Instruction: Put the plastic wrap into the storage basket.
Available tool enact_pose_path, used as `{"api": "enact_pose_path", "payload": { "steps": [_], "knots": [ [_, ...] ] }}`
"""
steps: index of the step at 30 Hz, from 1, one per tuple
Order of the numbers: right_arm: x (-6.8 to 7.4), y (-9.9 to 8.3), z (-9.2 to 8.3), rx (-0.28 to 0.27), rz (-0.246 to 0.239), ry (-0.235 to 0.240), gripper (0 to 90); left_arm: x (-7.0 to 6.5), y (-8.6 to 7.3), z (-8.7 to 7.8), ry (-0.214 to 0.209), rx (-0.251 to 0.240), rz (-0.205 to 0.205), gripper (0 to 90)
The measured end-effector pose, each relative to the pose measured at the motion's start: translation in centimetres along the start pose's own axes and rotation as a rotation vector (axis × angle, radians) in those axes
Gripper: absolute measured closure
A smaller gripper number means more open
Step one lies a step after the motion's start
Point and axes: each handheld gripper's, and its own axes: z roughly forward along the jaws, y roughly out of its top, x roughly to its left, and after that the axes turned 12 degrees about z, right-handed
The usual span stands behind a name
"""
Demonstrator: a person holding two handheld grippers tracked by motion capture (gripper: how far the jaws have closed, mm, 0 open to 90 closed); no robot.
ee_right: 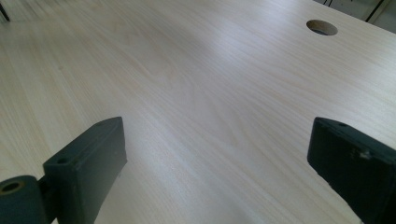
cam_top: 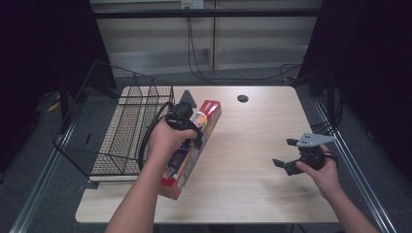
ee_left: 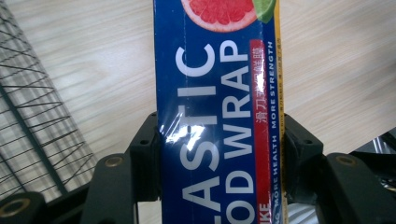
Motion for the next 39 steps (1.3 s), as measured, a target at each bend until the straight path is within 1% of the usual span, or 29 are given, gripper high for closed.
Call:
{"api": "enact_pose_path", "payload": {
  "steps": [1, 3, 6, 7, 8, 9, 11, 12, 13, 15, 16, 19, 20, 21, 22, 24, 25, 28, 29, 30, 34, 35, 38, 39],
  "knots": [
    [0.0, 0.0, 0.0, 0.000, -0.002, 0.001, 4.3, 0.0, 0.0, -0.5, -0.008, -0.006, -0.012, 44.0],
    [0.0, 0.0, 0.0, 0.000, 0.000, 0.000, 4.3, 0.1, 0.0, -0.8, -0.006, -0.006, -0.009, 44.0],
    [0.0, 0.0, 0.0, -0.001, 0.000, 0.001, 4.3, 0.2, 0.1, -1.7, 0.012, -0.011, -0.029, 44.0],
    [0.0, 0.0, 0.0, 0.000, -0.001, 0.001, 4.3, 0.3, 0.1, -2.3, 0.017, -0.003, -0.027, 44.0],
    [0.0, 0.0, 0.0, 0.001, -0.002, 0.000, 4.2, 0.3, 0.1, -2.3, 0.017, -0.003, -0.027, 44.0],
    [0.0, 0.0, 0.0, 0.002, -0.003, 0.002, 4.3, 0.5, 0.1, -2.8, 0.019, -0.008, -0.037, 44.0],
    [0.0, 0.0, 0.0, 0.002, -0.003, 0.004, 4.3, 0.5, 0.1, -3.1, 0.023, -0.012, -0.037, 44.0],
    [0.1, 0.0, 0.0, 0.001, -0.003, 0.006, 4.3, 0.5, 0.1, -3.3, 0.026, -0.016, -0.044, 44.0],
    [0.1, 0.0, 0.0, 0.000, -0.003, 0.003, 4.3, 0.6, 0.0, -3.5, 0.029, -0.010, -0.042, 44.0],
    [0.1, 0.0, 0.0, -0.001, -0.001, 0.003, 4.3, 0.7, 0.0, -3.8, 0.025, -0.012, -0.049, 44.1],
    [0.1, 0.0, 0.0, -0.001, -0.001, 0.003, 4.3, 0.8, 0.0, -4.1, 0.033, -0.005, -0.041, 44.1],
    [0.1, 0.0, 0.0, -0.001, -0.001, 0.002, 4.2, 1.0, -0.1, -4.5, 0.034, -0.014, -0.055, 44.0],
    [0.0, 0.0, 0.0, 0.001, 0.000, 0.006, 4.2, 1.1, -0.2, -4.6, 0.030, -0.023, -0.069, 44.0],
    [0.0, 0.0, -0.1, 0.000, 0.000, 0.010, 4.2, 1.3, -0.2, -4.7, 0.023, -0.017, -0.065, 44.0],
    [0.0, 0.0, -0.1, -0.004, -0.001, 0.007, 4.2, 1.3, -0.3, -4.9, 0.022, -0.012, -0.071, 44.0],
    [0.0, 0.0, -0.1, -0.004, 0.000, 0.003, 4.2, 1.4, -0.3, -5.0, 0.022, -0.014, -0.075, 44.1],
    [0.0, 0.0, -0.1, -0.002, -0.001, 0.007, 4.2, 1.5, -0.3, -5.3, 0.021, -0.011, -0.083, 44.1],
    [0.1, 0.0, 0.0, -0.005, -0.002, 0.005, 4.2, 1.8, -0.4, -5.6, 0.023, -0.016, -0.082, 44.1],
    [0.1, 0.0, -0.1, -0.002, -0.004, 0.008, 4.2, 1.9, -0.4, -5.7, 0.026, -0.010, -0.080, 44.1],
    [0.1, 0.0, -0.1, -0.001, -0.004, 0.008, 4.2, 1.9, -0.4, -5.9, 0.024, -0.016, -0.090, 44.1],
    [0.0, 0.0, -0.1, -0.002, -0.003, 0.008, 4.2, 2.1, -0.3, -6.5, 0.047, -0.005, -0.087, 44.2],
    [0.0, 0.0, -0.1, -0.003, -0.004, 0.009, 4.2, 2.2, -0.3, -6.7, 0.051, -0.009, -0.093, 44.2],
    [0.1, 0.0, -0.1, -0.011, -0.001, 0.003, 4.2, 2.3, -0.4, -7.1, 0.049, -0.010, -0.096, 44.3],
    [0.1, 0.0, -0.1, -0.012, -0.001, 0.001, 4.2, 2.4, -0.4, -7.4, 0.061, -0.010, -0.098, 44.3]
  ]
}}
